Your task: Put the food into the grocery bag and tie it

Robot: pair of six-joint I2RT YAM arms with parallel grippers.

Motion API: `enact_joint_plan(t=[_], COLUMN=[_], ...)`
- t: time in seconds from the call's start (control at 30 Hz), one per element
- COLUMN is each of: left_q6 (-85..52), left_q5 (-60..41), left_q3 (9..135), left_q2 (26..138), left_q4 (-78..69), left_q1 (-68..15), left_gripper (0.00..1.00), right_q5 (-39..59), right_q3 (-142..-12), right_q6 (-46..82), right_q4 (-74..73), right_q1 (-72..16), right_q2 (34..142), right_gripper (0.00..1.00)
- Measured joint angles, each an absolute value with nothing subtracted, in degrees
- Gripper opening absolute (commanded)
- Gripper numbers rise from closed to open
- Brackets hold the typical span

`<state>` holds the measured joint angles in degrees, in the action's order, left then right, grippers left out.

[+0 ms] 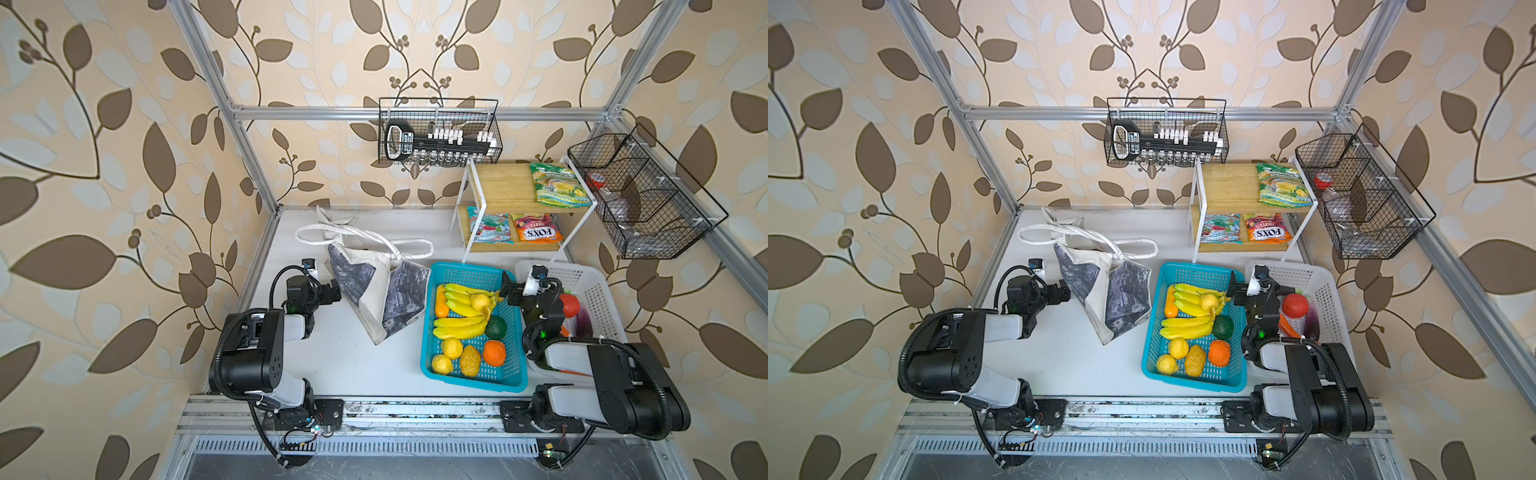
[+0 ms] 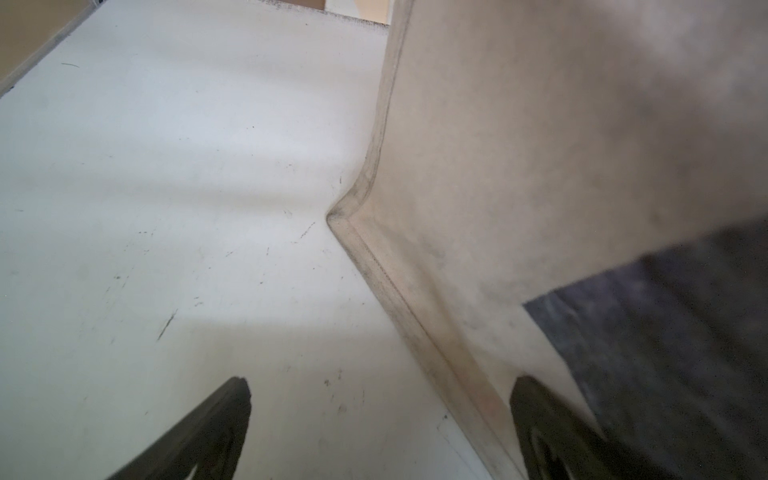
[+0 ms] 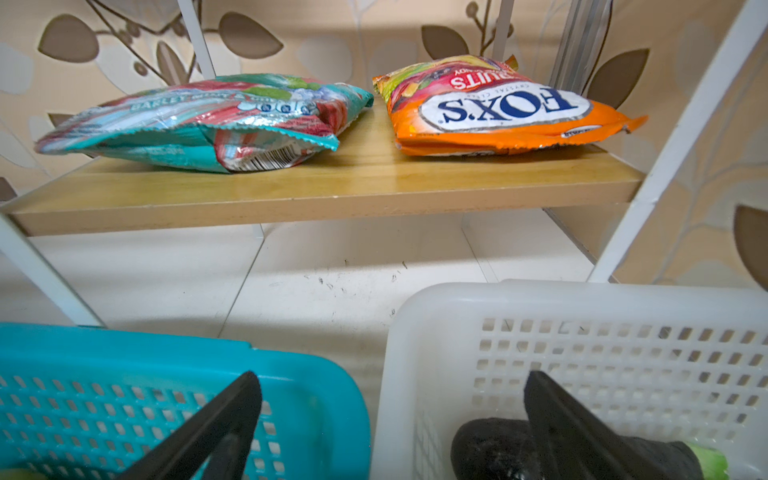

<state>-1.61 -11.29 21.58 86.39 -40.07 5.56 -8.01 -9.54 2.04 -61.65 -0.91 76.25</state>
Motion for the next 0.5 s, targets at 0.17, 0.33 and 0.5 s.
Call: enact_joint_plan(t=[0.17,0.33,0.5], left_q6=[-1.56,-1.54,-1.54], left_q5=[-11.29,-11.27,-11.25], left_q3=[21.58,21.58,21.58], left_q2=[86.39,86.39,86.39], left_q4=[-40.12,-40.14,-40.14], left_q1=[5.56,5.56,5.54], left_gripper=[0.99,0.99,0.99], right_q5=[-7.79,-6.83,-4.4], right_q3=[-9.56,-9.61,-9.8], right_q6=[1.85,1.83,1.72], right_q4=[-61.63,-61.54,-61.25], right_q1=[-0.89,-0.49,0.4], right_q2=[76.25,76.25,76.27], right_gripper=[1.0,1.0,1.0])
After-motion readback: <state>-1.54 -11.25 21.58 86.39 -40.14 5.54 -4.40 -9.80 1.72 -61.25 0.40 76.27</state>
